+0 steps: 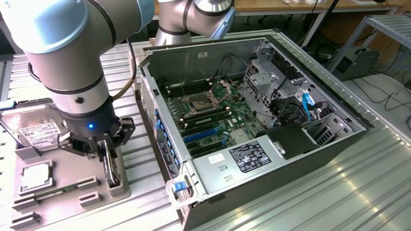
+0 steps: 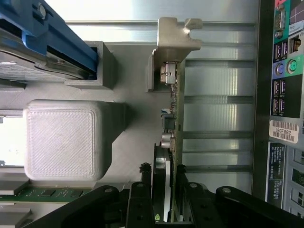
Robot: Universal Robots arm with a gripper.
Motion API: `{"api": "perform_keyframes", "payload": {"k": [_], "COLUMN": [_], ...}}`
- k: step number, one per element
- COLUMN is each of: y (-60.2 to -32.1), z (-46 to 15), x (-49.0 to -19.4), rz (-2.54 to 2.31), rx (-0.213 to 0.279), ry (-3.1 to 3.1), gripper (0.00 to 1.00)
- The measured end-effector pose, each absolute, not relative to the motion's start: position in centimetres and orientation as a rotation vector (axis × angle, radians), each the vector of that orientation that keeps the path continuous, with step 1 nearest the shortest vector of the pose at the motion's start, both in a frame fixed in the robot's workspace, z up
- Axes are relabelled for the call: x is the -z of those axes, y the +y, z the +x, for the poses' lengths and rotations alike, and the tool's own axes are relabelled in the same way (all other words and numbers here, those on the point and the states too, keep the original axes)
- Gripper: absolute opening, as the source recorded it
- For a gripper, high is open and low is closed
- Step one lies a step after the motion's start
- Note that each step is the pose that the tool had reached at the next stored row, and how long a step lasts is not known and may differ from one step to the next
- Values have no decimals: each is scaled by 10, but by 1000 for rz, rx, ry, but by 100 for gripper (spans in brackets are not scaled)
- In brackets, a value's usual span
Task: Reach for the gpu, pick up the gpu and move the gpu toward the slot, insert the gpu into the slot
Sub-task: 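Pick up the gpu and move the gpu toward the slot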
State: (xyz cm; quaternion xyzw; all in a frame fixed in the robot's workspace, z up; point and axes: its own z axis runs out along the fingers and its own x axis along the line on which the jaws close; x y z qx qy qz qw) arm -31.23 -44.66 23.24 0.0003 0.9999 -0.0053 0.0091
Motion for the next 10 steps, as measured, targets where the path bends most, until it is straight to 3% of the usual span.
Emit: {"api": "perform_keyframes", "payload": {"k": [10], "y": [-447], "z": [-312], "x": [-232], "rz": [1], "rx": [17], "ry": [3123], "gripper": [27]}}
